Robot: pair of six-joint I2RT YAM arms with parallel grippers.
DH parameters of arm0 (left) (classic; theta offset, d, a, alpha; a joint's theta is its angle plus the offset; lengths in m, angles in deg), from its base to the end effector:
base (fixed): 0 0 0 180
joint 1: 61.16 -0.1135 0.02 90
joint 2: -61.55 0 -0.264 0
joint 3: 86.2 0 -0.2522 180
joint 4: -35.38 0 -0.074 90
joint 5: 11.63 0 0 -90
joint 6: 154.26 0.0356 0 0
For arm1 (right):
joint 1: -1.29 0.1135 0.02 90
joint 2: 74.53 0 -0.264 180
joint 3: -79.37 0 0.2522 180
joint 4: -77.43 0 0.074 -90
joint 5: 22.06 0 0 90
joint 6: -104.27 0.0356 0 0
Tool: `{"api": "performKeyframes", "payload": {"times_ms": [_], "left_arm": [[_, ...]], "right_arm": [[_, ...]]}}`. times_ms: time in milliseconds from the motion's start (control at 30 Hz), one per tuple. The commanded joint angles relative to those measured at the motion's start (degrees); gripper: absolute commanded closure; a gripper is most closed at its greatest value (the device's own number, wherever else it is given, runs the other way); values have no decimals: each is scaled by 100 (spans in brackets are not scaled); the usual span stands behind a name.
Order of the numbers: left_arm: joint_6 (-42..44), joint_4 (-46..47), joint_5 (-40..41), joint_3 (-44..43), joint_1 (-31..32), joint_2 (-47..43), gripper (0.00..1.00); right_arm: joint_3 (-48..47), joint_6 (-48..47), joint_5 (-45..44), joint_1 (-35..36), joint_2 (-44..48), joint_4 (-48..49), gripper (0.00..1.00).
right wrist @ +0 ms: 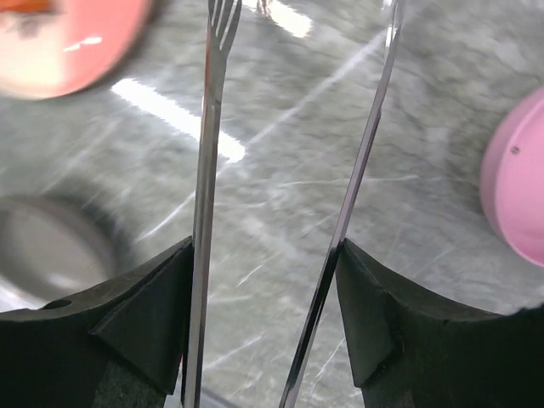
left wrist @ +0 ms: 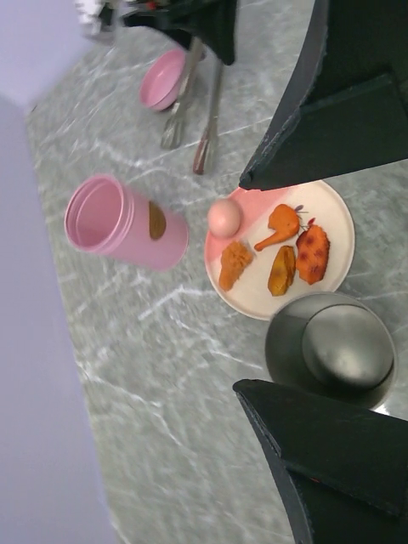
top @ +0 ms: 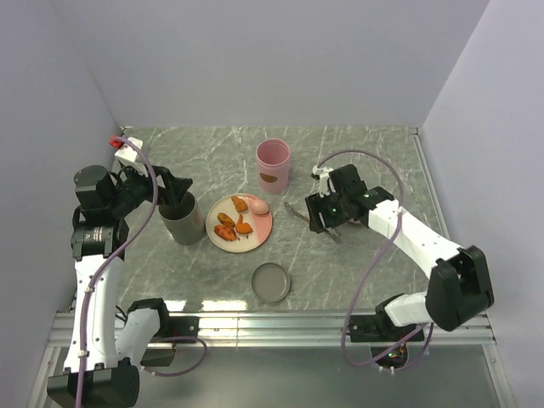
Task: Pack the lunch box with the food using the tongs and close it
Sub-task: Pick up the clamp at the center of the board.
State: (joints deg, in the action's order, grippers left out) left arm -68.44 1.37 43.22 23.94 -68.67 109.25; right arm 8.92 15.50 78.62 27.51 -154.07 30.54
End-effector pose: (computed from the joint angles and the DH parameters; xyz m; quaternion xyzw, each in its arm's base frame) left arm 0.1780 0.0028 0.3827 0.1140 0.7556 -0.2169 0.6075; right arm 0.2501 0.1305 0.2429 -0.2326 0.9237 0.1556 0.2618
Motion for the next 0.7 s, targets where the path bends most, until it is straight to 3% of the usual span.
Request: {"api": "performKeyframes", "payload": {"times_ms": [0,167,300,433,533,633,667], "left_arm": [[679,294,-1079,-129,4,54,1],[1235,127,-1844,-51,100,46,1],[2359,65,-2206,55,591,-147,1],[3194,118,-1891,90,1443,-121,1],[3731,83,-1382,-76,2521,107,3],[4363,48,-661,-130,3464,300,5],[4748,-22,-67,-147,3745,432,5]], "right_arm": [[-307,-378,698,-3,501,-194,30],[-536,-449,1469,-11,888,-361,31],[-931,-510,2375,-11,1020,-607,32],[-1248,-388,3378,-3,924,-669,32],[-1468,-168,4123,6,731,-608,32],[-1600,69,4267,111,590,-485,32],[-1609,113,4241,155,590,-424,32]]}}
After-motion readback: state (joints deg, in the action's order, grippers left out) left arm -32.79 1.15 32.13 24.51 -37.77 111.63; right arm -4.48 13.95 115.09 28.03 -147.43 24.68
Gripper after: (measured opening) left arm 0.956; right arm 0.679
